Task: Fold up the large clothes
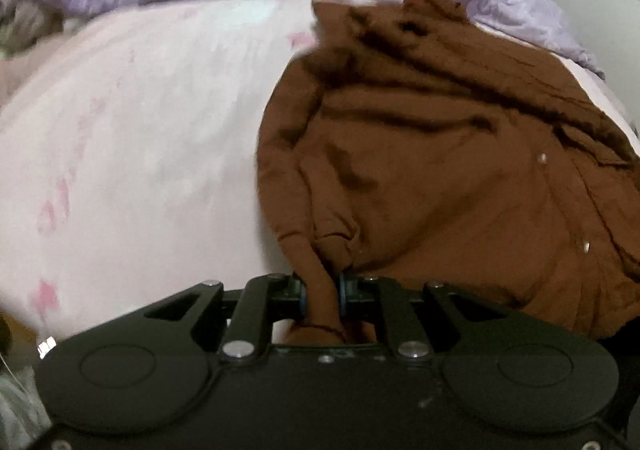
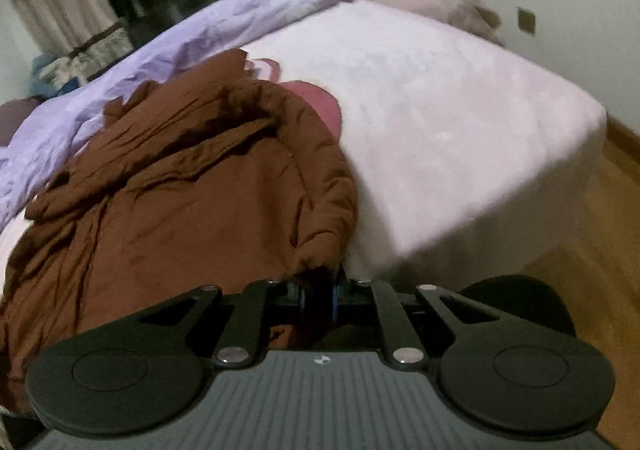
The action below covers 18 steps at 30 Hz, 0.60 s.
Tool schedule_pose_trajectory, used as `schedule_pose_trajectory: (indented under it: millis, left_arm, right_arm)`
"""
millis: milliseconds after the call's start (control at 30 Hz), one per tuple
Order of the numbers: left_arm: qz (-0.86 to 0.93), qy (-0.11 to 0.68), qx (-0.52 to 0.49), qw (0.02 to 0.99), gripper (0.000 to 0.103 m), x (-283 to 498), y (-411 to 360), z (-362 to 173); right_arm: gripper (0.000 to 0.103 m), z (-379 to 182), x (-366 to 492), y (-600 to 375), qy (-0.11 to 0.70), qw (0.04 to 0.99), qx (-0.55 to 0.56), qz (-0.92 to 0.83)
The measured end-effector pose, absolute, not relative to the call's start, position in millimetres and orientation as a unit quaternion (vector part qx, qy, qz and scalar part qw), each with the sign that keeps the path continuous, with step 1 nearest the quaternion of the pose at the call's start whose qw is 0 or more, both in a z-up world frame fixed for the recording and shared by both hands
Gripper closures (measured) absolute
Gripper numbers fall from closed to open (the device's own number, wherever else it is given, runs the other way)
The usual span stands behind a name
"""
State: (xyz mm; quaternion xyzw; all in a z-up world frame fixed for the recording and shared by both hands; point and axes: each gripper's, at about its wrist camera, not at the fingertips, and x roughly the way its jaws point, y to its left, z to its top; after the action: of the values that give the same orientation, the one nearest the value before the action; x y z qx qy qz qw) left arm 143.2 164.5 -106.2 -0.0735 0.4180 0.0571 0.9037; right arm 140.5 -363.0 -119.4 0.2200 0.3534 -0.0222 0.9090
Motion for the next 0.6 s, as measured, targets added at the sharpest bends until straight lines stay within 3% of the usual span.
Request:
schedule_pose_trajectory:
  millis: [300,600]
  left_arm:
    - [0.053,0.332,-0.029,0.941,0.092,239,154,-24]
    - [0.079,0.314,-0.067,0.944,0.088,395,190,21]
  right_arm:
    - [0.092,-26,224,-332,0.244,0.951,0.191,0.0]
    - [0.094,29,381,-334,0.215,0.955,0.2,-0.033]
